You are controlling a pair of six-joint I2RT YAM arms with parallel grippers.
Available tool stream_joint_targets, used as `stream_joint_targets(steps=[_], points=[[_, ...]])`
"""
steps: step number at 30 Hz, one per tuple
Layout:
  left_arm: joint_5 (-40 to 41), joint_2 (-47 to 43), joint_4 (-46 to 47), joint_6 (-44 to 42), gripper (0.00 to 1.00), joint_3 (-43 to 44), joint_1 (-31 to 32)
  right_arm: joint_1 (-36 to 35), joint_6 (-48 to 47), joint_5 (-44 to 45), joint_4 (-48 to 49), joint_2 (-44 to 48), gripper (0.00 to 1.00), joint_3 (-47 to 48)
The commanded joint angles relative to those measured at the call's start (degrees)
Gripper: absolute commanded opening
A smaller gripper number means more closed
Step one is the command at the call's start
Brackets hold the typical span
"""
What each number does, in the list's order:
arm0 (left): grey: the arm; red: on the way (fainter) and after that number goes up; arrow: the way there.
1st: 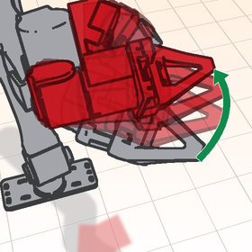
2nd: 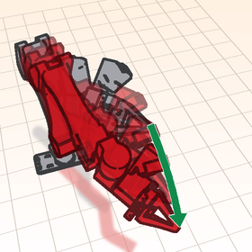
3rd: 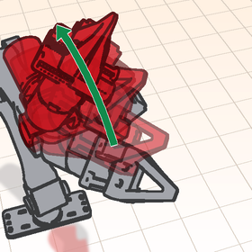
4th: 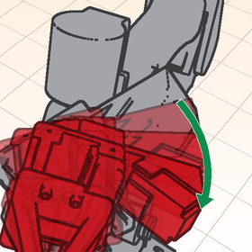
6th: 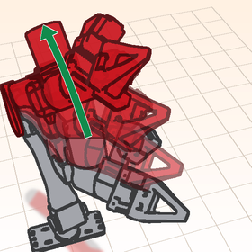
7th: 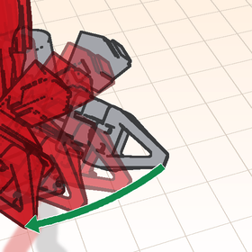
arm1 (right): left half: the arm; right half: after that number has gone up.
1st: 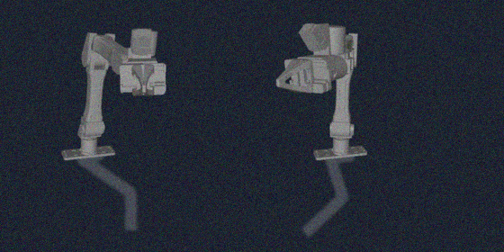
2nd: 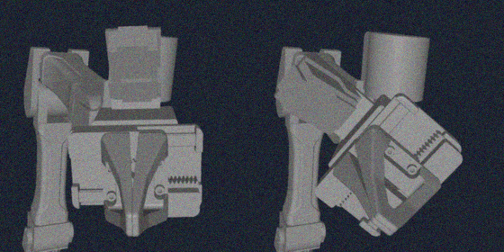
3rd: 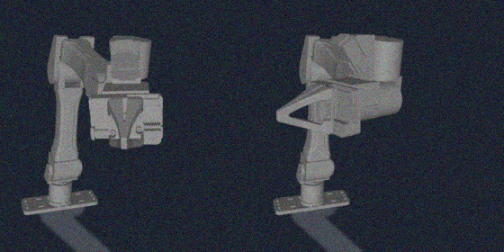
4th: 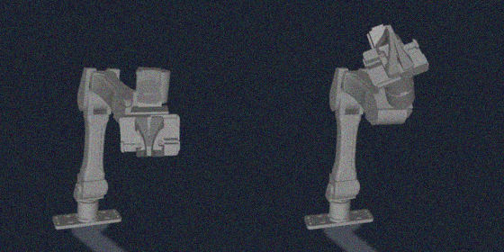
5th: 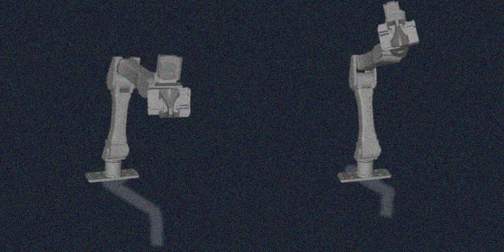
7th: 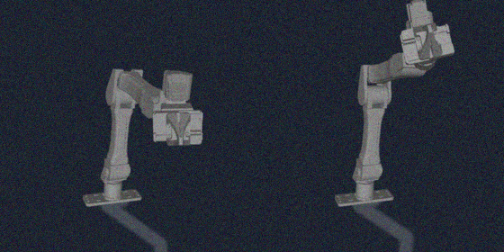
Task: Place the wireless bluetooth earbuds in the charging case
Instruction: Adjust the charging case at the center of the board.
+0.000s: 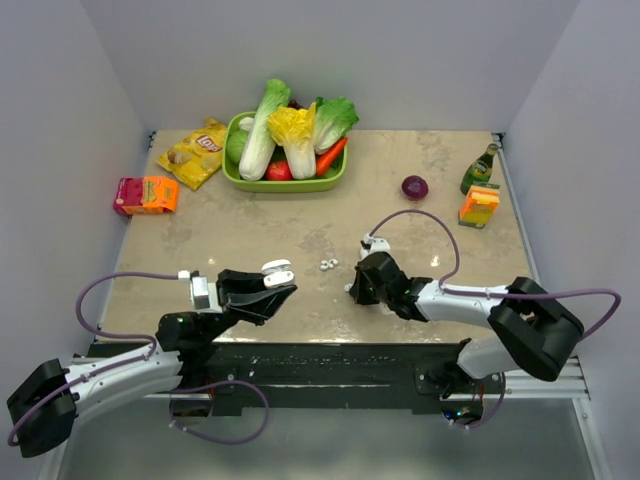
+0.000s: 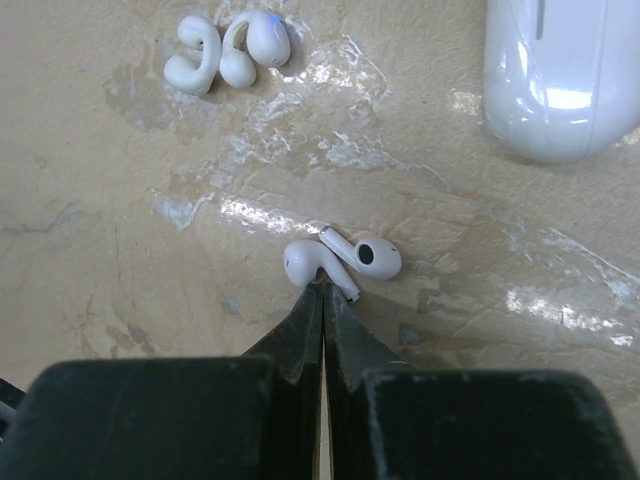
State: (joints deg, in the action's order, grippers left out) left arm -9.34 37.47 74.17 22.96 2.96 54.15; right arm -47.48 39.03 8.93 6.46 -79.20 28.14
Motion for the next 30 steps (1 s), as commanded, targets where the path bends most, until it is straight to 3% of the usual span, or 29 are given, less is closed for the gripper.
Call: stream_joint_targets(steps=[1,6,11,16,23,30], points=[[0.82,0.58,5.37,-0.46,0.00,-13.77,0.43,0.20,-0.35,-1.63,1.45,-2.45,0.00,2.27],[0.64,1.20,5.90,-0.64,0.00,-13.77,0.52,0.11,-1.40,-3.39,2.24,-3.07,0.00,3.23],[0.38,0.85,5.72,-0.99,0.00,-13.60,0.61,0.11,-5.79,-3.57,-0.21,3.43,0.28,3.50],[0.55,0.67,5.46,-1.08,0.00,-13.60,0.69,0.11,-12.20,-3.74,-5.57,6.86,0.42,6.04],[0.47,1.37,5.46,-1.16,0.00,-13.60,0.96,-0.15,-20.39,-5.77,-15.06,-0.07,0.49,14.82],[0.64,1.99,5.55,-1.25,0.00,-13.68,1.31,-0.42,-23.38,-5.85,-16.13,-2.54,0.48,17.21]])
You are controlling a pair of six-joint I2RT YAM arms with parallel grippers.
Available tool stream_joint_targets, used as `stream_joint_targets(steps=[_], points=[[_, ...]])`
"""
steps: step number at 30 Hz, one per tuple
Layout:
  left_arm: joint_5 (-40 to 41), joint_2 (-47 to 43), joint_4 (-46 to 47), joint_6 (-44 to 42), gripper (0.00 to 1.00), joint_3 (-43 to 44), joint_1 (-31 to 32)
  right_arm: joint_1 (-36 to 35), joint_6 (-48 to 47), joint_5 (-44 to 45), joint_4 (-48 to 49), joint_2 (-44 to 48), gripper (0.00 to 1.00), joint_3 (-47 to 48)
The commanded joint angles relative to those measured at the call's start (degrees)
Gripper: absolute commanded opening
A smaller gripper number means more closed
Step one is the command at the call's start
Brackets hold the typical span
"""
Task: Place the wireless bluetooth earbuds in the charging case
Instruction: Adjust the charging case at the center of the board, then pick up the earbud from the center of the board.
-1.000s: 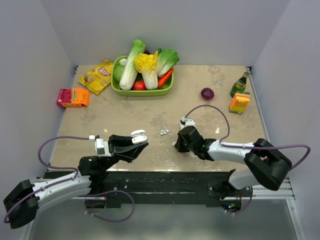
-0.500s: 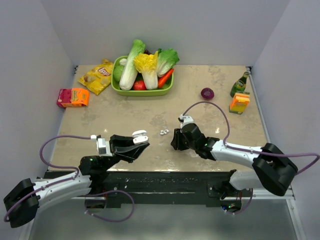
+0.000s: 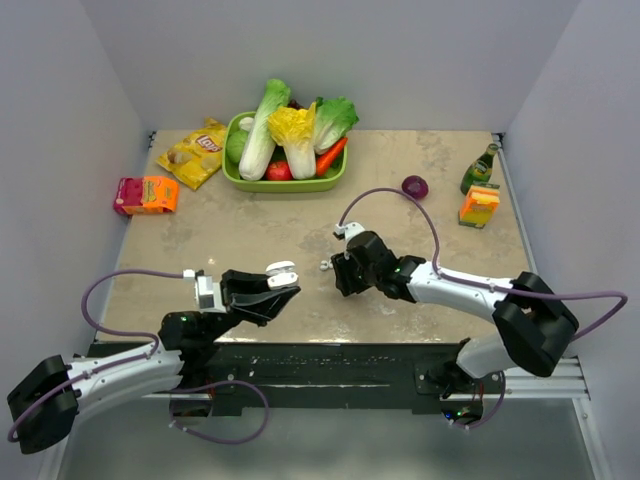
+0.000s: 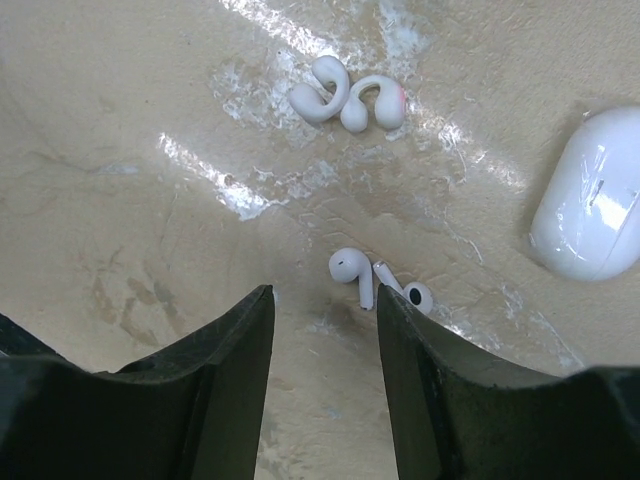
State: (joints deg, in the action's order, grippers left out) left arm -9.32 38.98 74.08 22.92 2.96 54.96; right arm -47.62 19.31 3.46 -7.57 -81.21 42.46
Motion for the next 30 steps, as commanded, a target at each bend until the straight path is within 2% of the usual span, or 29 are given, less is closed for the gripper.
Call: stream_joint_targets(steps=[1,22,30], points=[[0.45,0.66,5.81,-1.21,0.00,-13.60,0.59,-0.37,-4.01,-0.56,-2.01,-1.22,0.48,2.98],[0.27,2.59,7.57,-1.30,0.00,-13.95,1.20,-1.25,-5.42,1.90,-1.57,-9.75,0.40,6.23],[0.53,2.15,7.48,-1.30,0.00,-14.47,1.29,-1.34,-4.28,1.90,-1.83,-9.85,0.34,5.71]])
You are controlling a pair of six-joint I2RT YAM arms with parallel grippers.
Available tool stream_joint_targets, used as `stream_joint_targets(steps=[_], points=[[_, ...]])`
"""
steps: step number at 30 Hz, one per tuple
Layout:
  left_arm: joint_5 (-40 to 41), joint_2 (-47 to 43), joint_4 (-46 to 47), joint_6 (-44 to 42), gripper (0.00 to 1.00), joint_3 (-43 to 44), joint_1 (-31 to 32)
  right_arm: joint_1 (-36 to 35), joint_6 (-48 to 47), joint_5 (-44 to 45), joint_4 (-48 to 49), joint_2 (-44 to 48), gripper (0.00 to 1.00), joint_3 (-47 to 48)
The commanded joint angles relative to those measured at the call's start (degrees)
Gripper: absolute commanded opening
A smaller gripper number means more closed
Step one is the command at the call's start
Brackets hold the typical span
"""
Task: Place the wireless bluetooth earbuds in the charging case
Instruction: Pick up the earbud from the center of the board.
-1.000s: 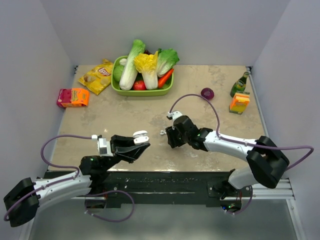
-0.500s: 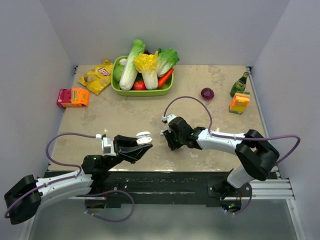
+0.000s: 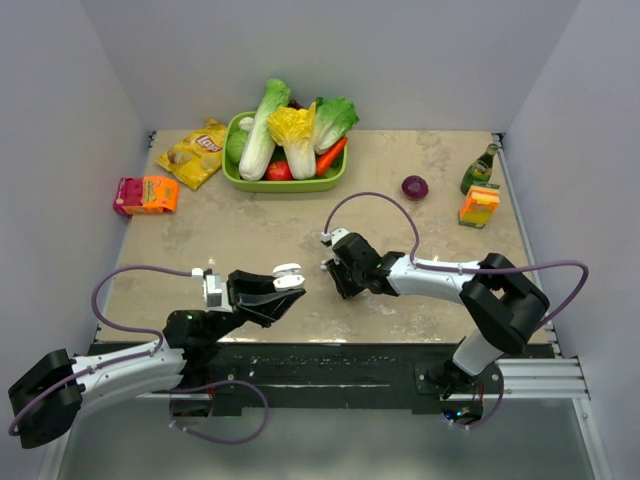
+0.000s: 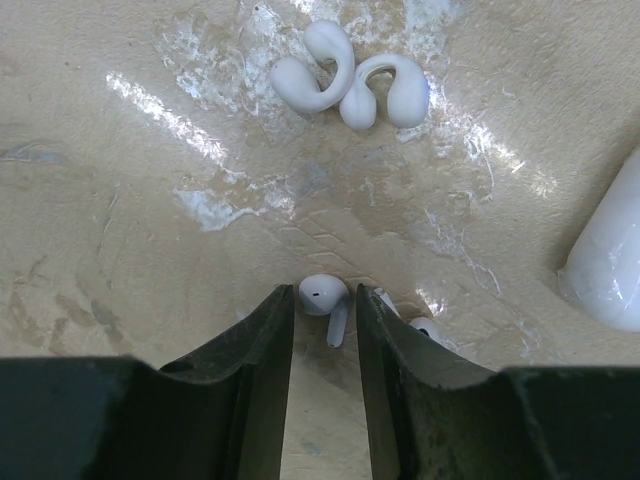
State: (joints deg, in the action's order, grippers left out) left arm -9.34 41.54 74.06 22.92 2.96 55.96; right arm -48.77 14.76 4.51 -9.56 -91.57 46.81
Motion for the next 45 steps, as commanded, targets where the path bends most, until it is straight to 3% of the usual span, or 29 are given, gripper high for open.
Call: stream_joint_targets(steps=[1,22,25,26,29,32,38,45], points=[[0.55,-0.41,7.50,-1.30,0.00,-14.39,0.29,-0.18,0.53,0.76,0.33,0.34,0.33,1.18],[0.20,-0.23,7.59,-0.86,0.00,-14.21,0.37,-0.18,5.27,0.76,1.12,-0.89,0.13,0.04],[0.20,-0.41,7.41,-0.94,0.00,-14.12,0.37,-0.18,5.63,0.93,0.95,-1.07,0.21,0.13],[0.20,-0.41,7.24,-1.03,0.00,-14.12,0.37,-0.18,5.71,1.02,0.95,-0.98,0.32,0.04],[0.20,-0.67,6.80,-1.12,0.00,-14.12,0.37,-0.18,5.98,1.29,0.95,-0.72,0.43,0.13],[0.20,-0.58,6.71,-1.12,0.00,-14.12,0.37,-0.09,5.54,1.38,0.25,-0.45,0.50,0.83],[0.29,-0.67,6.71,-1.12,0.00,-14.03,0.37,-0.88,1.42,2.16,-3.79,-1.24,0.53,3.38],[0.20,-0.32,6.88,-1.03,0.00,-14.12,0.37,-2.38,-0.17,3.92,-5.82,-2.12,0.49,4.87]])
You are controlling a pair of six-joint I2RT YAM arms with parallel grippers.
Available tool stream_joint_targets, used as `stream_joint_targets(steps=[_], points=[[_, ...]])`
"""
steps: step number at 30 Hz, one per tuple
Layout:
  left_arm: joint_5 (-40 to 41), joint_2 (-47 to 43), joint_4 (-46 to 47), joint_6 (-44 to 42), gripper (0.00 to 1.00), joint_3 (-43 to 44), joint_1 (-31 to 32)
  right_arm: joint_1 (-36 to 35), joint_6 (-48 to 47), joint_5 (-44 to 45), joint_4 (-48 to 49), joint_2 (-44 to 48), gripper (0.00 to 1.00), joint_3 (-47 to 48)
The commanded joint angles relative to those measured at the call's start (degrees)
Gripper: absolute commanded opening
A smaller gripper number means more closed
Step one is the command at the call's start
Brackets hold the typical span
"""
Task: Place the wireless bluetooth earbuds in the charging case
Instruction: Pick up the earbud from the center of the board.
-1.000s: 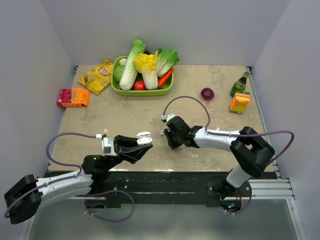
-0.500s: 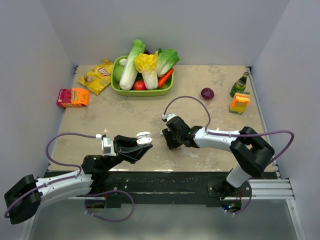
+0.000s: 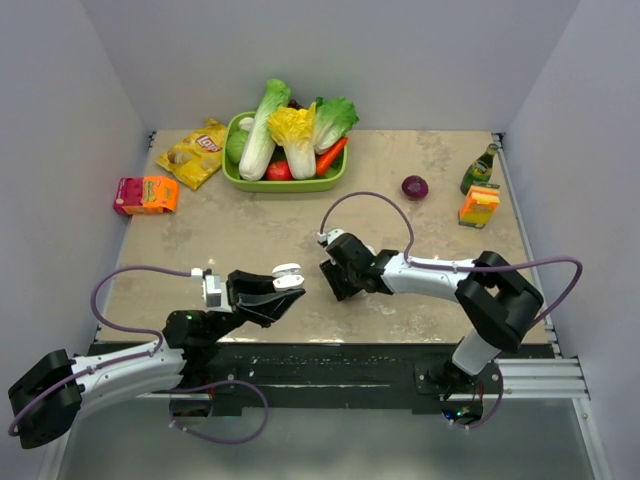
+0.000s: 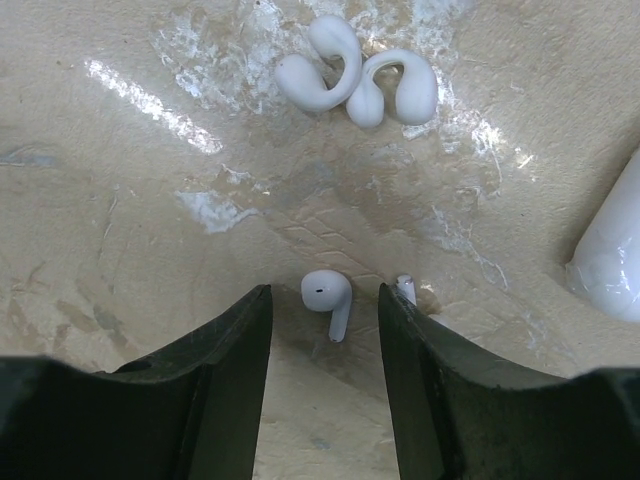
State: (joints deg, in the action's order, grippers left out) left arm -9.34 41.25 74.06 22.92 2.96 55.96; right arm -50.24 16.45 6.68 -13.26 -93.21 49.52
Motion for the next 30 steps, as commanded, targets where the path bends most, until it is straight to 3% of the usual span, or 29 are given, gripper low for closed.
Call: stream_joint_targets(steps=[1,30], points=[[0.20,-0.03,6.97,-0.95,0.00,-14.21,0.37,-1.09,-1.94,1.85,-2.30,-0.66,0.49,2.42],[0.82,0.76,8.37,-0.59,0.00,-14.74,0.81,-4.78,-1.16,9.23,-8.36,-5.31,0.44,6.12]])
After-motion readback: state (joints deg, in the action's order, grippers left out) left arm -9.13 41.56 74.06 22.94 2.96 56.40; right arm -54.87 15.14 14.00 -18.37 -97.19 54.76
